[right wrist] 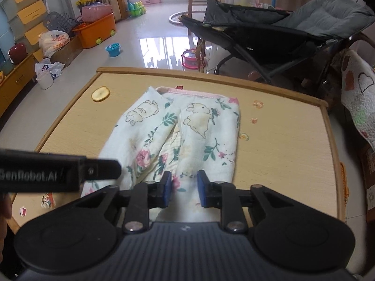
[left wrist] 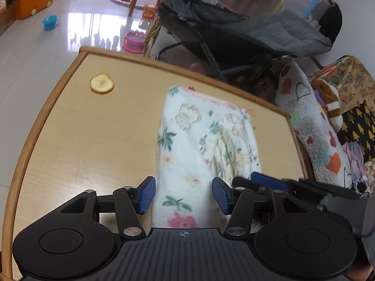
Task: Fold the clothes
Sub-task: 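Release the garment with the right gripper and raise both grippers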
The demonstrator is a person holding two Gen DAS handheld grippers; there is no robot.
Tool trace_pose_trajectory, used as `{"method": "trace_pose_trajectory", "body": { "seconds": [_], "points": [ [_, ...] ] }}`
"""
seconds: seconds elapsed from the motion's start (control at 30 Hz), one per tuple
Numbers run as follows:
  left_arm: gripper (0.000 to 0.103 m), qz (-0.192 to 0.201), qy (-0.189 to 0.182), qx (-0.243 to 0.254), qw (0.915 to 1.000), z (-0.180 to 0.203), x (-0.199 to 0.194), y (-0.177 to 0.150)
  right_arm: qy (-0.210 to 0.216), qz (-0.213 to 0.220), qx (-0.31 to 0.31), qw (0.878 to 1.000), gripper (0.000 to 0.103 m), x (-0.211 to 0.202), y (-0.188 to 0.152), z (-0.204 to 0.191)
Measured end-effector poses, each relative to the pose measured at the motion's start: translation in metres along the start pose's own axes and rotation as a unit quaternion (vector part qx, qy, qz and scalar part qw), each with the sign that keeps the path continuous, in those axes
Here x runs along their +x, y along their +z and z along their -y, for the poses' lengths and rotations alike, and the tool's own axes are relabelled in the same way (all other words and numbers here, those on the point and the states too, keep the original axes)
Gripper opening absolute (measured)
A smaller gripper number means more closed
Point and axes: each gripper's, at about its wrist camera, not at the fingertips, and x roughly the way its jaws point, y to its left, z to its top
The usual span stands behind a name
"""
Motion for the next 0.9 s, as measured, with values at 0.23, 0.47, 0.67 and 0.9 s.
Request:
{"method": "trace_pose_trajectory", "body": {
  "seconds": [0.23,0.47,0.67,0.9],
  "points": [
    [0.055,-0.013,-0.004,-0.007,0.9999,-0.010,0.011,-0.009,0.014,0.022,0.029,0.999,0.006,-0.005,0.005,0.003],
    [0.054,-0.023,0.003,0.011,0.9997,-0.009,0.017,-0.012,0.035,0.012,0.049,0.998,0.006,0.006,0.012,0.000],
    [0.055,-0.016,0.018,0.043,0.9988,-0.005,0.015,-0.011,0.044,-0.002,0.058,0.997,0.008,0.019,0.008,0.003],
    [0.055,0.003,0.009,0.051,0.9987,-0.009,0.002,-0.002,0.076,0.016,0.044,0.996,0.026,-0.002,0.010,0.015]
  ]
}}
